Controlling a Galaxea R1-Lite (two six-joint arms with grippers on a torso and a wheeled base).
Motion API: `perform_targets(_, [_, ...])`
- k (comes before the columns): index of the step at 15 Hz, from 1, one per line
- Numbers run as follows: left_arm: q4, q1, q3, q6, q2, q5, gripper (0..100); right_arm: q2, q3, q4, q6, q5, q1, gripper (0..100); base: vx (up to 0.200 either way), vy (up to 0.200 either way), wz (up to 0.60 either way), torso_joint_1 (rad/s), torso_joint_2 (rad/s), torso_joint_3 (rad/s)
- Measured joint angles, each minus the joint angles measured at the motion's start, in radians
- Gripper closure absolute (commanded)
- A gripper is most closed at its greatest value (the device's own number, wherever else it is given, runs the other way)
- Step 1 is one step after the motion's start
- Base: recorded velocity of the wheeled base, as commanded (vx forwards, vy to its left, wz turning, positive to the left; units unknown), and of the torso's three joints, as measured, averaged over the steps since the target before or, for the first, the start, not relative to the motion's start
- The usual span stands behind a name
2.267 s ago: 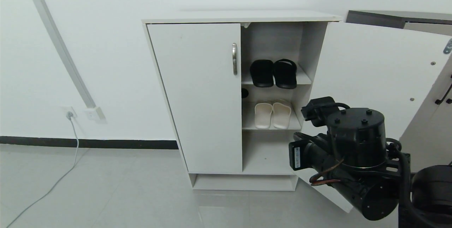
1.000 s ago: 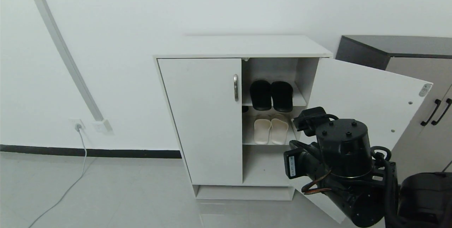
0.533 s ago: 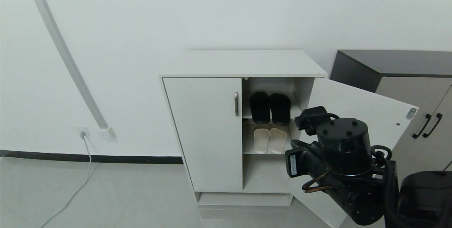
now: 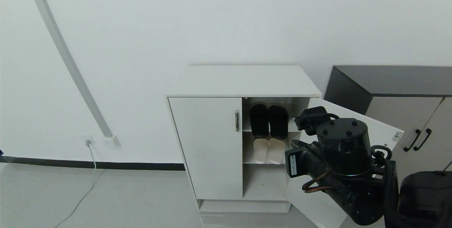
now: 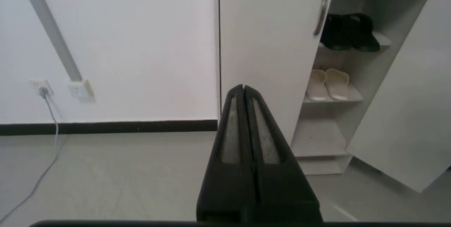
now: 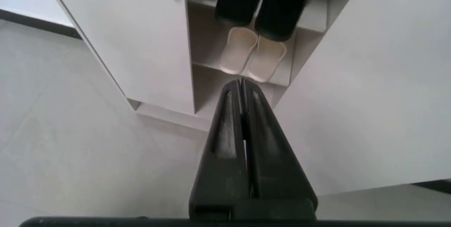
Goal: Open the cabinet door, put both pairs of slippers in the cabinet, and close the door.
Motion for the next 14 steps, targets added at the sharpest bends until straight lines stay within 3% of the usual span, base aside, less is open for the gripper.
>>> perform_targets(6, [-0.001, 0.0, 0.0, 0.0, 0.0, 0.0, 100, 0.0, 0.004, -0.016, -0.001, -0.001, -0.001, 100, 0.0, 0.0, 0.0, 0.242, -0.55, -0.31])
perform_targets(13, [0.0, 0.0, 0.0, 0.0, 0.0, 0.0, 100, -0.001, 0.021, -0.053, -0.021, 0.0, 0.0, 100, 0.0, 0.0, 0.0, 0.011, -0.03, -0.017])
perform_targets(14, [0.0, 0.001, 0.0, 0.0, 0.0, 0.0, 100, -0.001, 0.025, -0.062, -0.023, 0.0, 0.0, 100, 0.0, 0.0, -0.6, 0.002, 0.0, 0.002])
